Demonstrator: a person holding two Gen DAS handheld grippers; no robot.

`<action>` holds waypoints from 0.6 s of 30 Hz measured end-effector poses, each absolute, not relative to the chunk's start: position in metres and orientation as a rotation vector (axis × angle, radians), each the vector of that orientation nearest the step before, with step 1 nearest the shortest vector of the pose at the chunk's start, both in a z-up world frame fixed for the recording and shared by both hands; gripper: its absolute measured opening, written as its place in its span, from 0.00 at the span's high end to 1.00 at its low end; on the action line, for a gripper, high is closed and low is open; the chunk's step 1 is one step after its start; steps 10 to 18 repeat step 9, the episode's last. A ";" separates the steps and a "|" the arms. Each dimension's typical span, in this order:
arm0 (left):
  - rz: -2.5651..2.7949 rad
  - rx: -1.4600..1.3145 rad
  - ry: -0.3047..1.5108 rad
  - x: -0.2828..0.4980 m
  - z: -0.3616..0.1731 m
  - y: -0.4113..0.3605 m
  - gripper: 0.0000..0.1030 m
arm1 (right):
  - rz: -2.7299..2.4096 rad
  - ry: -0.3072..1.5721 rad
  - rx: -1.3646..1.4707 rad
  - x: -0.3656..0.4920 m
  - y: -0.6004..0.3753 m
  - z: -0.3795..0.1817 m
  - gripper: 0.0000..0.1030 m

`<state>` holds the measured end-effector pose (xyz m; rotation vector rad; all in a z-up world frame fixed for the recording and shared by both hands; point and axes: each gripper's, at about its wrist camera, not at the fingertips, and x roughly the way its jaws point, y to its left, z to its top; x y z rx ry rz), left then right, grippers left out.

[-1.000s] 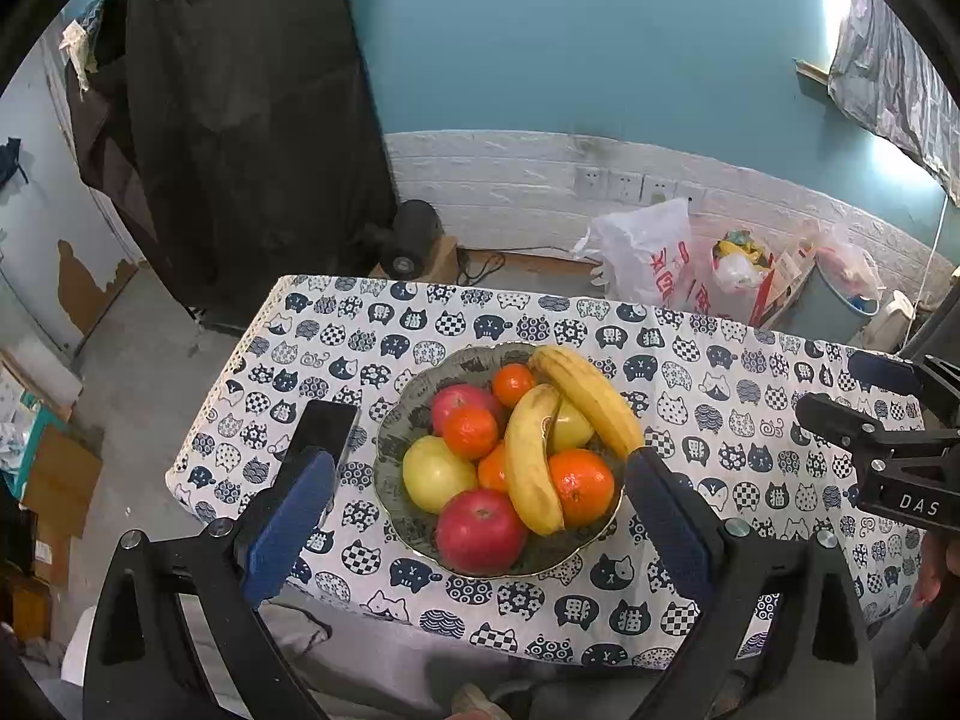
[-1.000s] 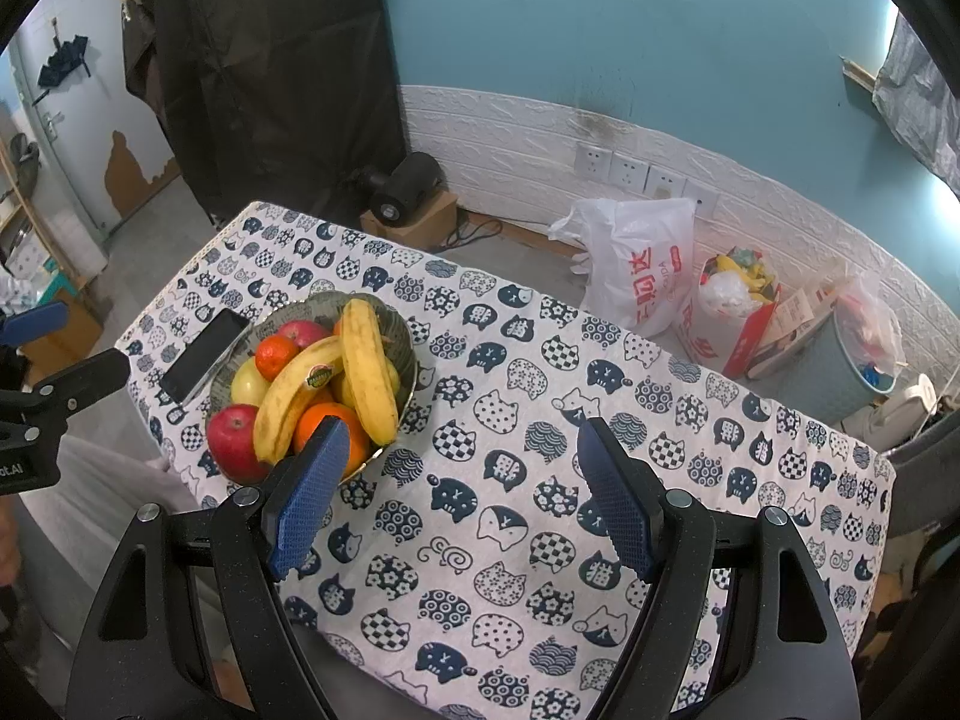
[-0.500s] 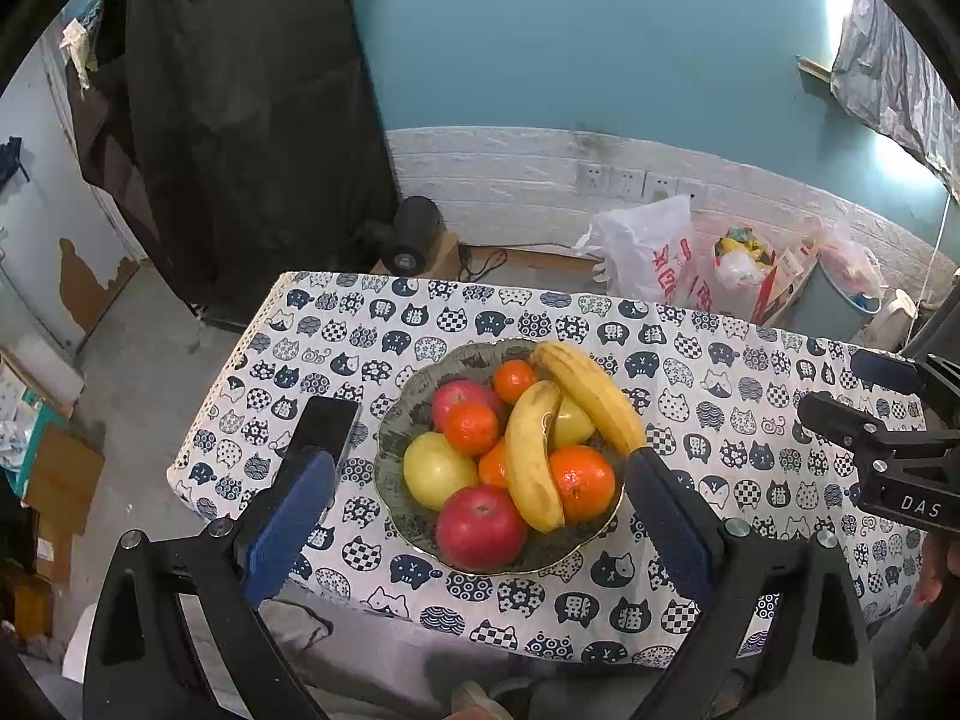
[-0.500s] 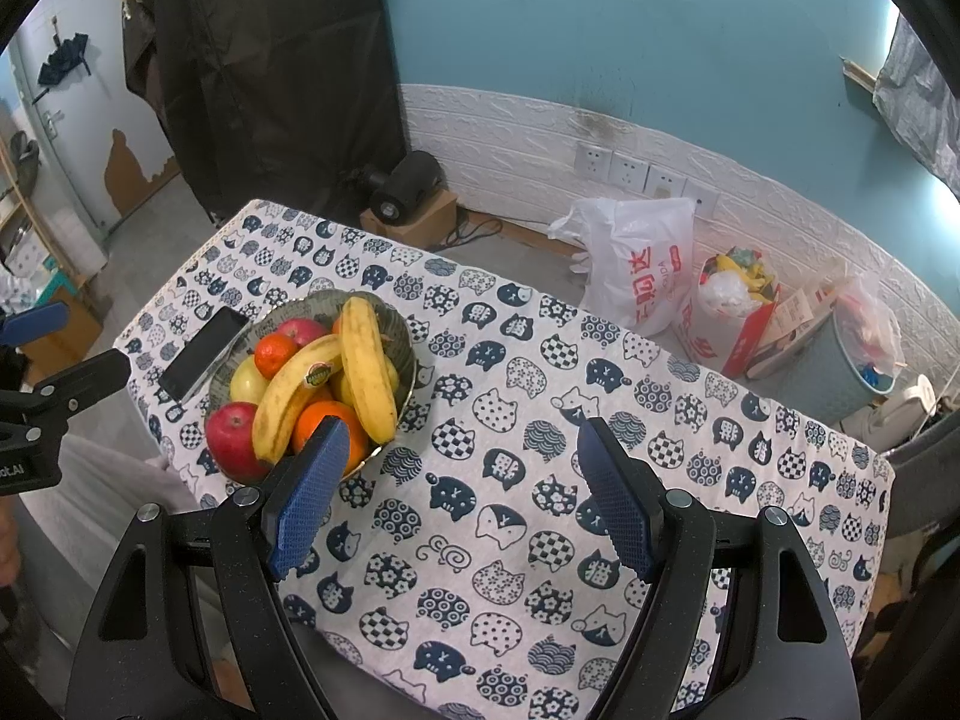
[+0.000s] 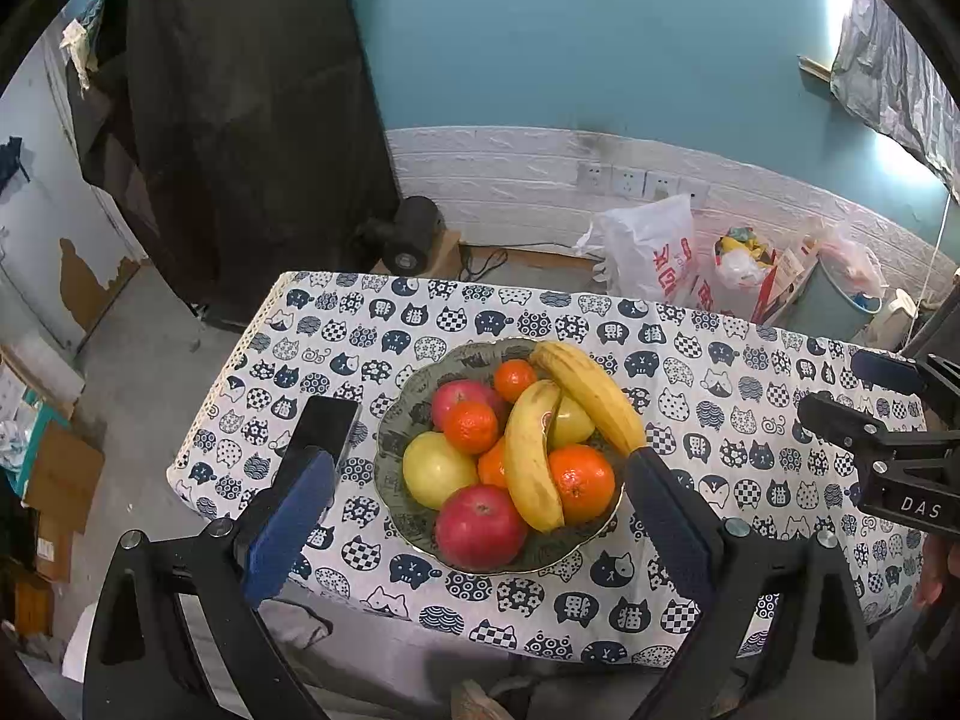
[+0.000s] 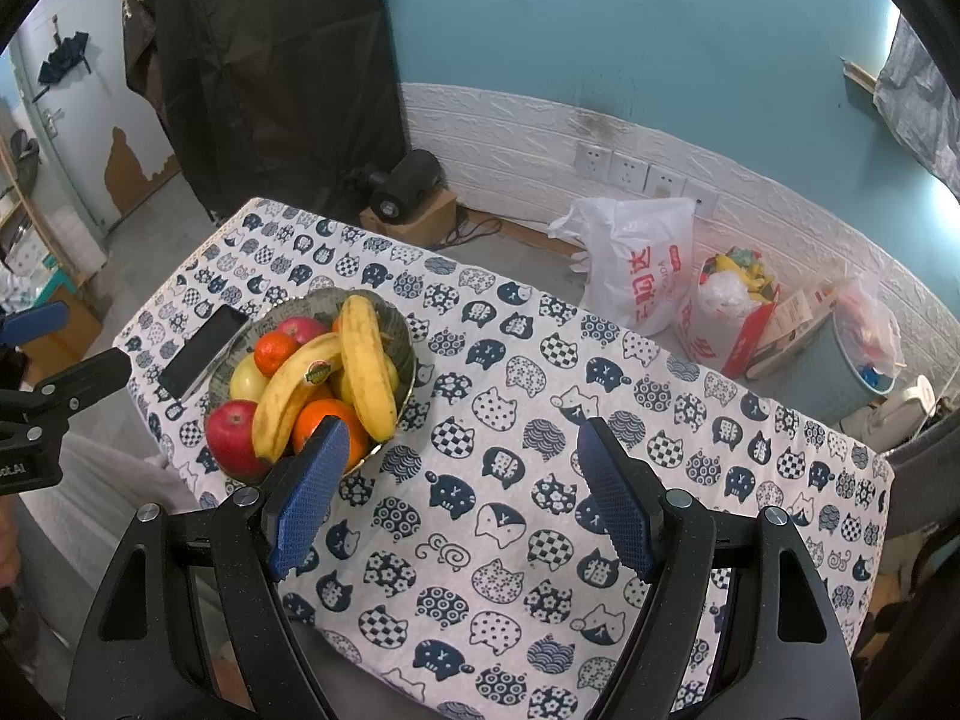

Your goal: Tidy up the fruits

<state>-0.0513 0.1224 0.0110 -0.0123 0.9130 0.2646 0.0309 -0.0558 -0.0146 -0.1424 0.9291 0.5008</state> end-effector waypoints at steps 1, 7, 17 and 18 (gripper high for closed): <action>0.265 -0.012 0.912 -0.052 0.011 0.122 0.04 | 0.501 0.929 -0.142 0.031 -0.056 -0.015 0.25; 0.272 -0.024 0.911 -0.051 0.011 0.122 0.04 | 0.500 0.931 -0.143 0.031 -0.057 -0.015 0.25; 0.270 -0.026 0.918 -0.050 0.012 0.123 0.04 | 0.501 0.929 -0.143 0.031 -0.056 -0.015 0.25; 0.270 -0.026 0.918 -0.050 0.012 0.123 0.04 | 0.501 0.929 -0.143 0.031 -0.056 -0.015 0.25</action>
